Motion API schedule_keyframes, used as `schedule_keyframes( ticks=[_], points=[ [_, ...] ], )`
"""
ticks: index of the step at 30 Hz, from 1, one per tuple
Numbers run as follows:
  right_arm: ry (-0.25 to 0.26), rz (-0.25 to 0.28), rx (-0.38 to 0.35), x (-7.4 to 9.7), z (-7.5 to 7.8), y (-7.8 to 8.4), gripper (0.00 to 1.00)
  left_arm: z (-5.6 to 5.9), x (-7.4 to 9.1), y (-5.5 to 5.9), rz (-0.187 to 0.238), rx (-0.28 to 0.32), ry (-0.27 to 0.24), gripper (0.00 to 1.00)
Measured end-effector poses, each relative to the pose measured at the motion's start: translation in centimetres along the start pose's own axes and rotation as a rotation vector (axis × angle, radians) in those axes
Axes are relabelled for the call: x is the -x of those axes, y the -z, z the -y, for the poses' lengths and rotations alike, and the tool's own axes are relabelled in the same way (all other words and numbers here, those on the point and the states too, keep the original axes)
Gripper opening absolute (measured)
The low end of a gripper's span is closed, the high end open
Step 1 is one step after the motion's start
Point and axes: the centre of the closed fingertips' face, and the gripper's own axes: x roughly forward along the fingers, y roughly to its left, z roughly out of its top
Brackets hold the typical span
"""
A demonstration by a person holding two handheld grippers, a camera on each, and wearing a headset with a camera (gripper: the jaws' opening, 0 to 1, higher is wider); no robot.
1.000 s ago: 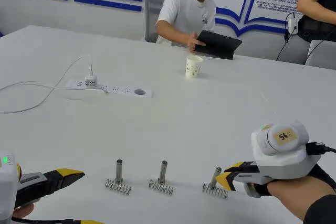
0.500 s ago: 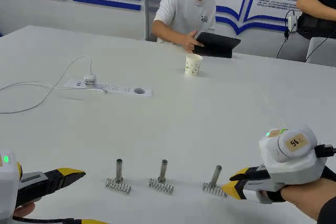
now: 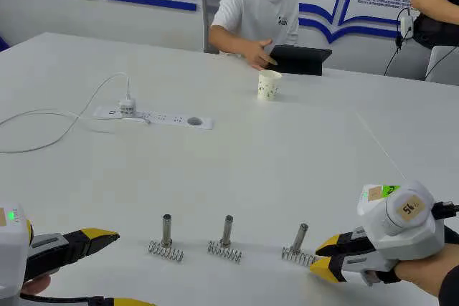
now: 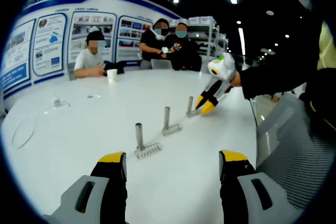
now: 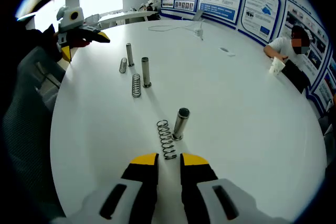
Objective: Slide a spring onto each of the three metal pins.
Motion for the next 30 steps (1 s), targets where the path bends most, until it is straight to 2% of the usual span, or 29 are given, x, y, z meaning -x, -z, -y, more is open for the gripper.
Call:
schedule_keyframes(
  ticks=[9, 19, 30],
  points=[
    [-0.027, -0.011, 0.029, -0.7, 0.2, 0.0, 0.16, 0.1, 0.1, 0.2, -0.006, 0.004, 0.000, 0.72],
    [-0.056, -0.002, -0.005, -0.8, 0.1, -0.2, 0.12, 0.3, 0.1, 0.4, -0.010, 0.008, 0.011, 0.71],
    [-0.075, -0.005, -0.059, -0.3, -1.2, -0.2, 0.11, 1.7, -0.3, 0.6, -0.021, -0.003, 0.059, 0.66]
  ],
)
